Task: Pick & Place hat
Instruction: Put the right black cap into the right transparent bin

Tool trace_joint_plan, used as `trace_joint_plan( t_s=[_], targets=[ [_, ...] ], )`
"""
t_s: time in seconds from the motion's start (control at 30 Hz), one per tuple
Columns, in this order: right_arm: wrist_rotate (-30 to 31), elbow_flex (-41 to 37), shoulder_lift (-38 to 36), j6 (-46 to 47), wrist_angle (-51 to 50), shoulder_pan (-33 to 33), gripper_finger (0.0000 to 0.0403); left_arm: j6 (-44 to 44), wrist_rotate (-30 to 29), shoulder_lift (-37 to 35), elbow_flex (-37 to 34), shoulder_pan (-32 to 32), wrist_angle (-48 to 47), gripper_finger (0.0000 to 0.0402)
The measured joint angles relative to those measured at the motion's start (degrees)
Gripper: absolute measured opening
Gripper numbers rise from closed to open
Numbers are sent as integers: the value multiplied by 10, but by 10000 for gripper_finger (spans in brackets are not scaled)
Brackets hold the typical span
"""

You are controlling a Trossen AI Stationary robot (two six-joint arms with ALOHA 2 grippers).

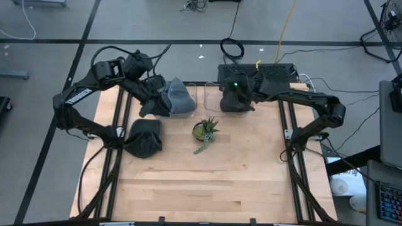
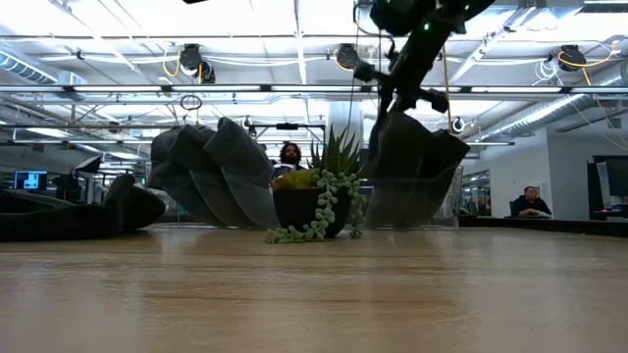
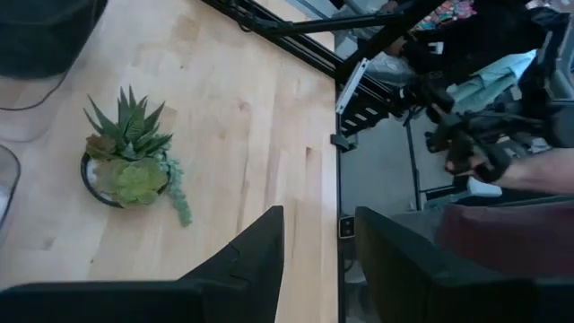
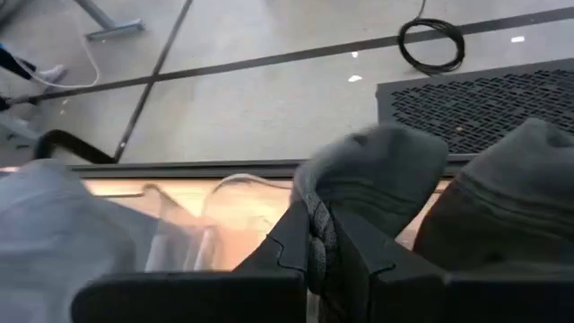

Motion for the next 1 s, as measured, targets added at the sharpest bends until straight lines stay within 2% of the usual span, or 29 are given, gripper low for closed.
trace_joint_plan(
  t_s=[0.3, 0.53, 0.67, 0.73, 0.8, 1.0],
  targets=[
    [0, -74, -28, 37, 27, -1, 13, 0, 14, 0, 0, 0, -5, 145],
    [28, -79, -57, 8, -21, 2, 13, -14, 14, 0, 0, 0, -5, 145],
    [18, -80, -57, 10, -79, -7, 13, -28, 15, 0, 0, 0, -12, 145],
    [14, -80, -57, 12, -74, -8, 13, -24, 15, 0, 0, 0, -14, 145],
    [13, -80, -58, -12, -52, -7, 27, -14, 15, 0, 0, 0, -14, 145],
    [-3, -80, -74, -107, -7, -10, 113, -8, 15, 0, 0, 0, -19, 145]
  ],
)
